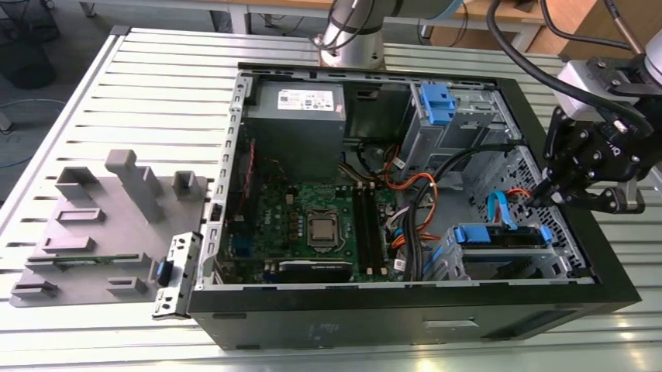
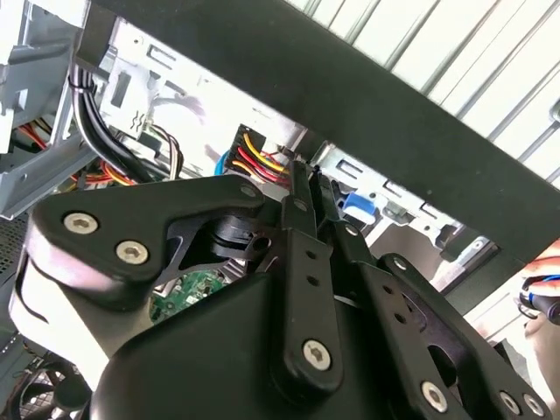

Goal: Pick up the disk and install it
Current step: 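Insert the second disk wire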

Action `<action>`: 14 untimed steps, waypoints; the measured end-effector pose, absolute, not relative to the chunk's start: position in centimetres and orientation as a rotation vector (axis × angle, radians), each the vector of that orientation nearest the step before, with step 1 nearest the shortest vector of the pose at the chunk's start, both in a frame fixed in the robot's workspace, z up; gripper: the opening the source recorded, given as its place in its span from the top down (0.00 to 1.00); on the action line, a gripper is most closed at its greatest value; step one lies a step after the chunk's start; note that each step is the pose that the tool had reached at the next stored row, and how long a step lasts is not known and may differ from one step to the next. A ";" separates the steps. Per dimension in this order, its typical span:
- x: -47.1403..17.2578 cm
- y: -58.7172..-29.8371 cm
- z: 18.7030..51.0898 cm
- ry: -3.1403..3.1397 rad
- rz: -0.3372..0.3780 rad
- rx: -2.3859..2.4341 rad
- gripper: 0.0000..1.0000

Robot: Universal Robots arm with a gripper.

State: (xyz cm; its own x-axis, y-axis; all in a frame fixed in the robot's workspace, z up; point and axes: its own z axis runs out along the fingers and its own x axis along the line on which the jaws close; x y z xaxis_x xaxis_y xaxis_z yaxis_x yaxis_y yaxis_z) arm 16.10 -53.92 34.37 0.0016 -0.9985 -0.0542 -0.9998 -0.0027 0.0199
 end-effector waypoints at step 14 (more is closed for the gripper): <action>15.2 -55.6 34.4 2.201 0.081 -2.206 0.84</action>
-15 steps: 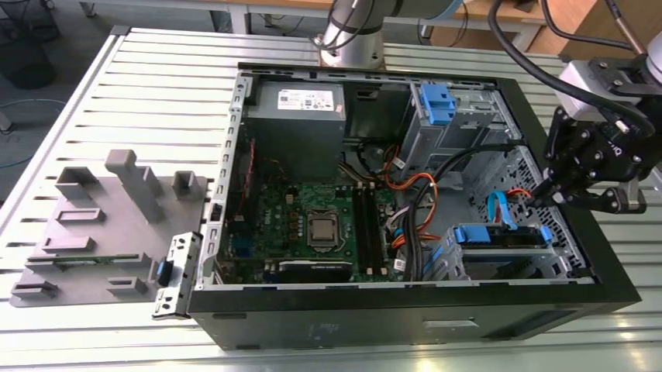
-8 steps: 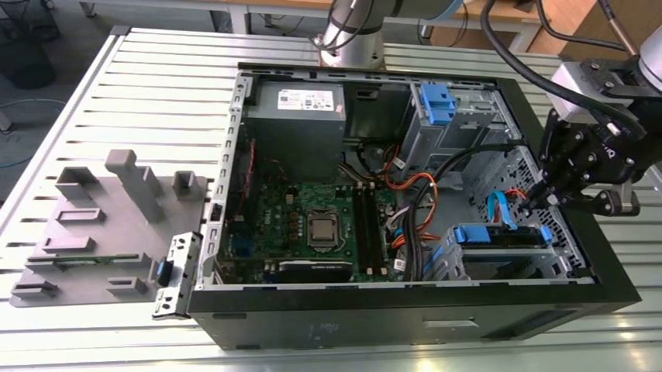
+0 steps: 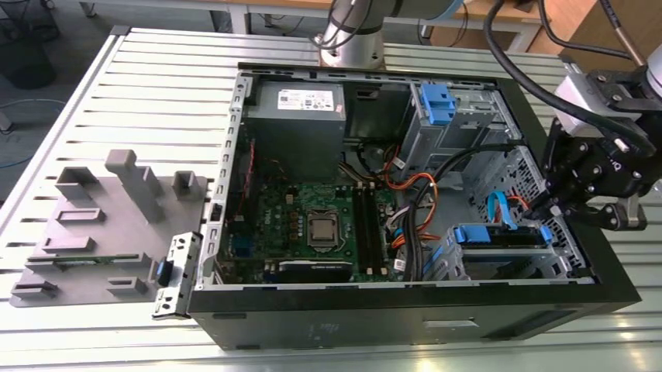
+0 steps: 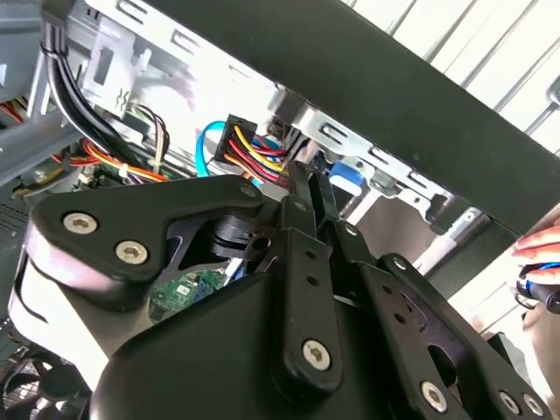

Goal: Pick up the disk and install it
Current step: 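Insert the second disk wire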

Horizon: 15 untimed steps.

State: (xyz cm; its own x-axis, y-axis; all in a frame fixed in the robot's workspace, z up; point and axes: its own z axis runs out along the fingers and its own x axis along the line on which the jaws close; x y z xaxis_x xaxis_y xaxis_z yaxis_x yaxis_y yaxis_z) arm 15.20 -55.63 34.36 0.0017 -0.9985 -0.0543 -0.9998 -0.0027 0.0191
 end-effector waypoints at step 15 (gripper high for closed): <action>14.8 -57.3 34.2 2.200 0.081 -2.206 0.84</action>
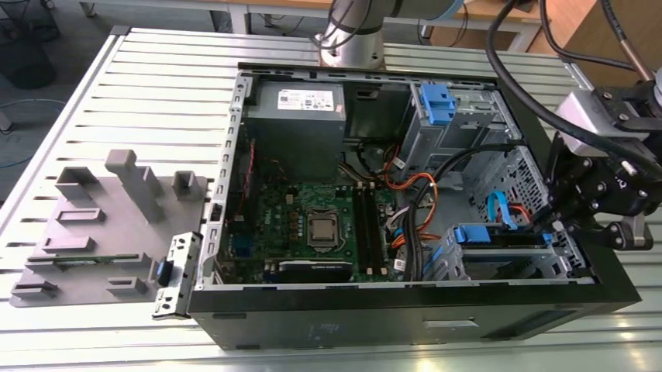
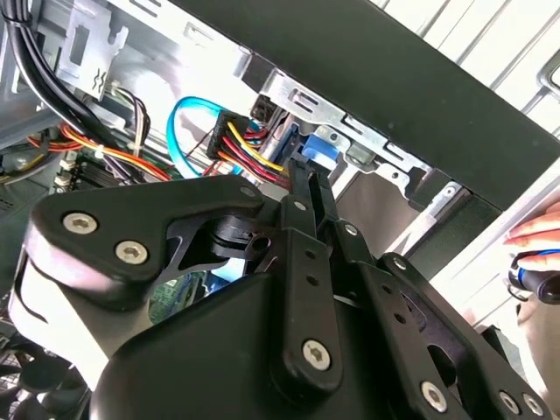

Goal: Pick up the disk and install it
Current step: 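Insert the second disk wire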

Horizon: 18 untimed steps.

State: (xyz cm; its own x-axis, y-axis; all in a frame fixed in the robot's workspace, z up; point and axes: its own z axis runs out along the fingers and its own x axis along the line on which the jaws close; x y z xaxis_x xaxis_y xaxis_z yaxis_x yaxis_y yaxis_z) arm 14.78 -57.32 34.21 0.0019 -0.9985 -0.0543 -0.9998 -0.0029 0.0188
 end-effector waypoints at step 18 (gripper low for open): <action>14.7 -57.5 33.8 2.201 0.080 -2.206 0.82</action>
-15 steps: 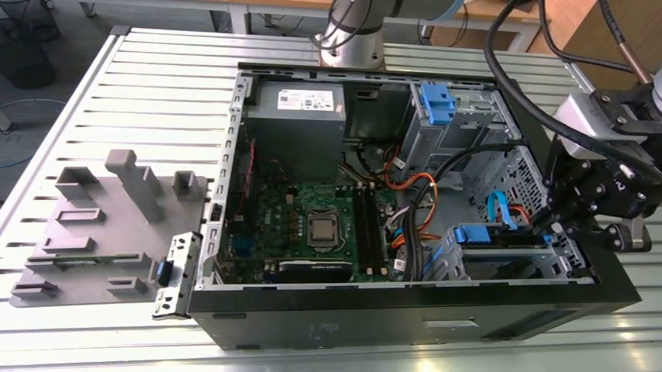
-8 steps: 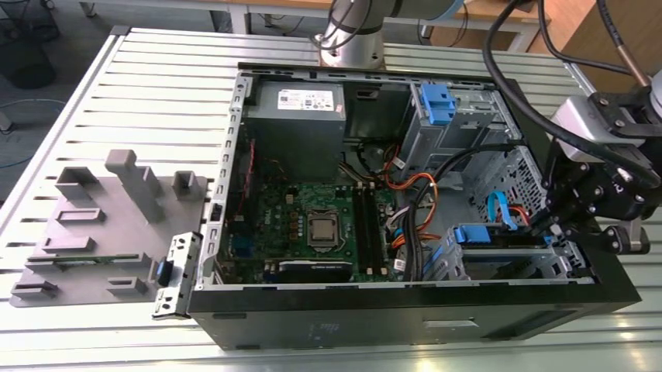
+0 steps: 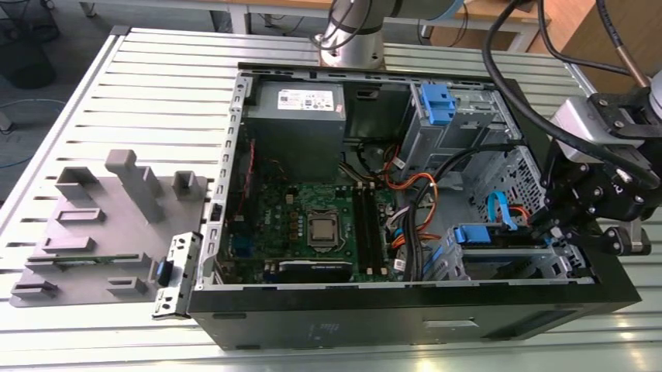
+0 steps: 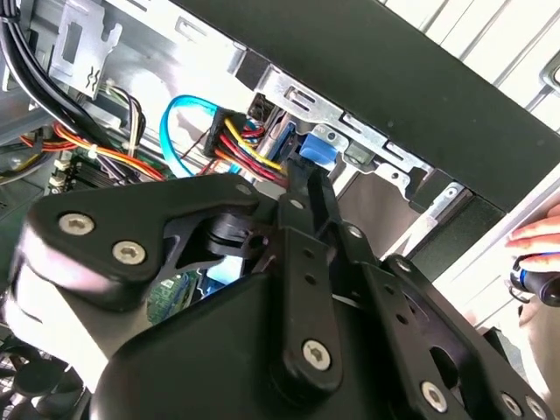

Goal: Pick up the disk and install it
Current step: 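Insert the second disk wire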

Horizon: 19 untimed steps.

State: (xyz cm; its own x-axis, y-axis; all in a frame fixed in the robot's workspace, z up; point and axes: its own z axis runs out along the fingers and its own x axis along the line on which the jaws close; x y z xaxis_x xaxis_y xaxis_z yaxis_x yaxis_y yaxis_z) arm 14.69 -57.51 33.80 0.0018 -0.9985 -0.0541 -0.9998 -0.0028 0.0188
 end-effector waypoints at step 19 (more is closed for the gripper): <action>14.7 -57.5 33.5 2.204 0.073 -2.209 0.76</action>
